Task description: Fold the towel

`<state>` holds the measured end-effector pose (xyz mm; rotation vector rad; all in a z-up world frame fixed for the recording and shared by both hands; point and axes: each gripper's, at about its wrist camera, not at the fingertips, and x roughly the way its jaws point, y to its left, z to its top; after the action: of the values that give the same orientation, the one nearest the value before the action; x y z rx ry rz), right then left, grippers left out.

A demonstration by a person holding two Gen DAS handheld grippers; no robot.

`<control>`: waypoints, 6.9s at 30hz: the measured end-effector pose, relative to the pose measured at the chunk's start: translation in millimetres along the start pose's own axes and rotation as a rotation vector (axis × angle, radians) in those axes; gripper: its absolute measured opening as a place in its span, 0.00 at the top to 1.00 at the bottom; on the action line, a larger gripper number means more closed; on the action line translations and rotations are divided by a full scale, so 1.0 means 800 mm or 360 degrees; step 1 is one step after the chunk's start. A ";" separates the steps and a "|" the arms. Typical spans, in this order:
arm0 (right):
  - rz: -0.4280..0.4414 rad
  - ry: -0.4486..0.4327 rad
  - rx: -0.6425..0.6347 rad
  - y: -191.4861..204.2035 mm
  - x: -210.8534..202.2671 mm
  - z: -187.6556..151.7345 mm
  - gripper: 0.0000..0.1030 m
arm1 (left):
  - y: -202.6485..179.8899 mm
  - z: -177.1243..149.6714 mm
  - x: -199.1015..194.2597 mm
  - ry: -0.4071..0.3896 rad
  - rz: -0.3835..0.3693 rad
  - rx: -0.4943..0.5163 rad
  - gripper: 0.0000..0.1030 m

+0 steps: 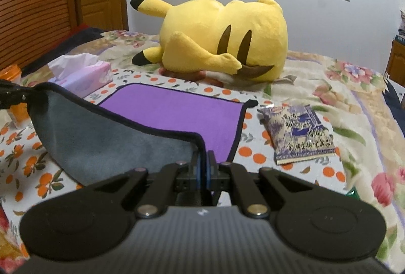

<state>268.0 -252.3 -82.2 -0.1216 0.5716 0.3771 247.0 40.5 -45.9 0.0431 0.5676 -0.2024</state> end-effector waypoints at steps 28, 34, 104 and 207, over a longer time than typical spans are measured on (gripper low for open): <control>-0.0089 -0.0185 -0.0164 -0.006 0.032 0.084 0.95 | 0.020 0.088 0.054 -0.0060 -0.0010 0.0104 0.94; -0.0156 -0.0227 -0.0229 -0.003 0.047 0.097 0.95 | 0.020 0.098 0.072 -0.0082 0.0028 0.0090 0.94; -0.0133 0.0153 0.0100 0.011 0.091 0.023 0.59 | 0.013 0.002 0.138 0.0284 0.0170 0.0039 0.41; -0.0225 -0.0079 0.0272 0.109 -0.233 -0.093 0.00 | -0.092 -0.133 -0.209 0.0223 0.0137 -0.0030 0.00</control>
<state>52.7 -246.3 -42.8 0.0119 0.5407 0.1925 37.7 8.8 -44.3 0.0635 0.7061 -0.1104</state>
